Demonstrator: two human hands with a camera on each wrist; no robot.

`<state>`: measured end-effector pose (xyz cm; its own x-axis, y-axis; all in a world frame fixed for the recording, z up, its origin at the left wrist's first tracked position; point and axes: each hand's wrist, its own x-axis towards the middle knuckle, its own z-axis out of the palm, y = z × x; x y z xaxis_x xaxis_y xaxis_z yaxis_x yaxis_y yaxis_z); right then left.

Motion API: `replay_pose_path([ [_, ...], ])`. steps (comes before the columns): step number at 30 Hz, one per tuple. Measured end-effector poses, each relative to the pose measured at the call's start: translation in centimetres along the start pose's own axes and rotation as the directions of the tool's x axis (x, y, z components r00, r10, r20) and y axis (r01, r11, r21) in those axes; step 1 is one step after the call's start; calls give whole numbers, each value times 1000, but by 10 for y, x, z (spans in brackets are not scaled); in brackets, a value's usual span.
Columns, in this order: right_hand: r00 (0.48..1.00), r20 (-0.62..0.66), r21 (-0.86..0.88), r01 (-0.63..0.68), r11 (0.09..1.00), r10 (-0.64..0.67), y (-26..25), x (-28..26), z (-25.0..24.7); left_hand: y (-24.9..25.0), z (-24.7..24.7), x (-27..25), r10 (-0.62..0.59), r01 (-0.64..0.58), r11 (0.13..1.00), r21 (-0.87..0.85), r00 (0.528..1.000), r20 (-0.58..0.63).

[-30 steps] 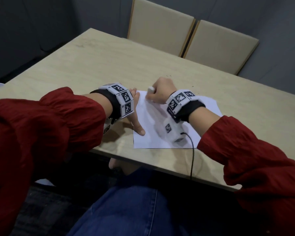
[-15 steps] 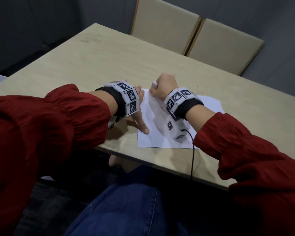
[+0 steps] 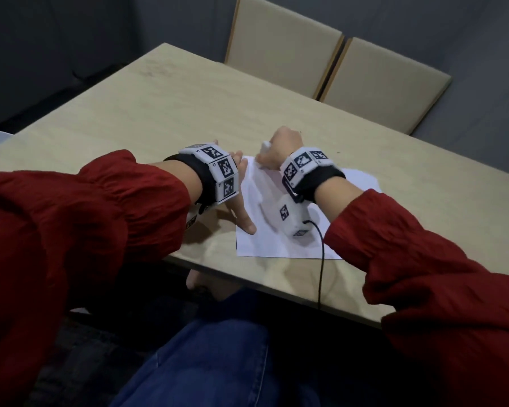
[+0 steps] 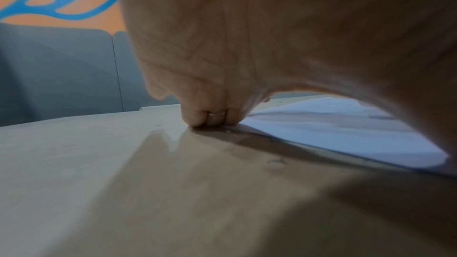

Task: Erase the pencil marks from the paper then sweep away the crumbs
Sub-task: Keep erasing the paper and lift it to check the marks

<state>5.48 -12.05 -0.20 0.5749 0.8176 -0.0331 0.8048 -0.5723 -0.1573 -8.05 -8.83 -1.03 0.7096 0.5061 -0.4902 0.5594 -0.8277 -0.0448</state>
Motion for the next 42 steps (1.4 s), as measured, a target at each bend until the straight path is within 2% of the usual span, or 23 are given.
replay_pose_path([
  [3, 996, -66, -50, -63, 997, 60, 42, -3, -9, 1, -2, -1, -12, 12, 1000, 0, 1000, 28],
  [6, 978, -104, -87, -190, 978, 181, 90, -8, -23, 1, -2, 0, -13, 13, 1000, -5, 999, 33],
  [8, 973, -110, -116, -216, 970, 203, 100, -12, -31, 1, -1, 0, -8, 9, 1000, -17, 1000, 27],
  [11, 993, -97, -96, -72, 993, 62, 65, -17, -30, 1, 1, -2, 6, -6, 1000, 5, 1000, 12],
  [13, 999, -51, 6, 9, 1000, -9, 28, -20, -17, 0, 0, -2, 10, -10, 1000, 4, 1000, 10],
  [16, 999, -6, 103, 36, 994, -36, 8, -17, 1, 0, -2, -3, 9, -9, 1000, -9, 1000, 9],
  [22, 993, -29, -12, -115, 993, 114, 83, -8, -19, 2, -2, -5, 8, -8, 1000, 10, 1000, -5],
  [27, 958, -32, -106, -286, 952, 284, 160, -7, -39, 1, -1, -3, 4, -4, 1000, 3, 1000, 6],
  [34, 922, -42, -140, -387, 911, 385, 193, -5, -46, -2, -1, -5, 33, -33, 999, 12, 999, 3],
  [37, 904, -70, -212, -427, 879, 423, 211, -11, -51, -4, 0, -1, 39, -39, 999, 16, 999, 9],
  [42, 904, -117, -303, -428, 852, 412, 223, -28, -60, -3, -1, 2, 27, -27, 1000, 2, 999, 29],
])
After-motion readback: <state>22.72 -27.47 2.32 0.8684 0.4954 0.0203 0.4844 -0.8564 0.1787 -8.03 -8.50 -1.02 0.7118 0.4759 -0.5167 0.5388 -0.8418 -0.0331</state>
